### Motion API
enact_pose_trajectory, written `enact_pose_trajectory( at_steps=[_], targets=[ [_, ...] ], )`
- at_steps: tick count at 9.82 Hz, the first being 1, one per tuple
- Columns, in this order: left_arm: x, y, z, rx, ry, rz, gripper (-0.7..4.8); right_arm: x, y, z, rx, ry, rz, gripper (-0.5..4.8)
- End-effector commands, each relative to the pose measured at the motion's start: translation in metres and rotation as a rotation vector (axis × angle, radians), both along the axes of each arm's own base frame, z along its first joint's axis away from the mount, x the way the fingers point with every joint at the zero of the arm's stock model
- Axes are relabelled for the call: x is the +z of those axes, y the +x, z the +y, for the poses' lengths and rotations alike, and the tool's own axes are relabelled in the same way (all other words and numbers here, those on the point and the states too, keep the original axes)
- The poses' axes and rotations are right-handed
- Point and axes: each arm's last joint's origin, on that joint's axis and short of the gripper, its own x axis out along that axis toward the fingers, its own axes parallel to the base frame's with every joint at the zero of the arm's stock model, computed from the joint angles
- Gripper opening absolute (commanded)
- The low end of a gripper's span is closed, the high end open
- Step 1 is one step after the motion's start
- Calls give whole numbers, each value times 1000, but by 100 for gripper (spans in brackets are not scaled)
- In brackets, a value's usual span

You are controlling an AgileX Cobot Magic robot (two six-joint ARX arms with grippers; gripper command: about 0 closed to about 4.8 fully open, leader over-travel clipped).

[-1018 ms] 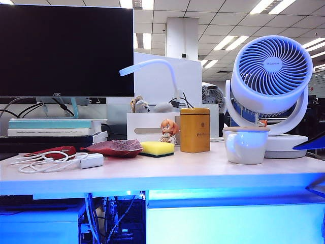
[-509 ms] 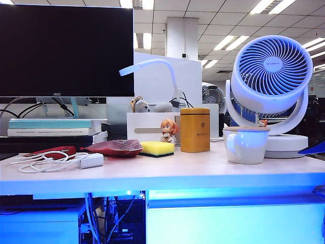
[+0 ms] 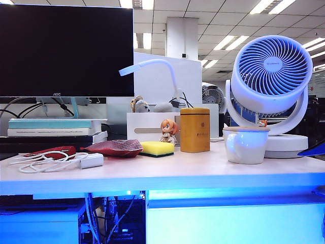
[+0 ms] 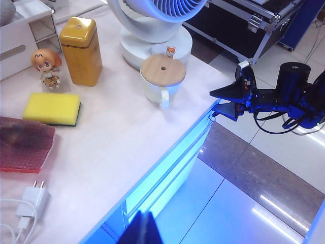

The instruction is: Open the drawer, place the cleaning sponge inside, then close the drawer.

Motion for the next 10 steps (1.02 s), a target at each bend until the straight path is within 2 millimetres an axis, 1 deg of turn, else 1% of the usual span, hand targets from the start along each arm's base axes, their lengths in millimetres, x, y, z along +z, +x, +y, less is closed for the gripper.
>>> enact_pose_trajectory(
  at_steps=[1, 4, 5, 6, 7, 10],
  targets=[
    [3, -1, 0, -5, -7, -16, -5, 11, -2, 1, 42, -43, -112, 431],
    [2, -1, 0, -5, -6, -14, -5, 5, -13, 4, 28, -59, -88, 431],
    [3, -2, 1, -5, -7, -16, -5, 4, -14, 4, 18, -41, -65, 432],
    [3, -2, 1, -5, -6, -15, -5, 1, -14, 3, -11, -21, -20, 475],
    [2, -3, 1, -5, -3, -9, -5, -1, -13, 2, -57, -28, 1, 479],
    [2, -3, 1, -5, -2, -6, -5, 0, -1, -2, -62, -27, 19, 479]
  ],
)
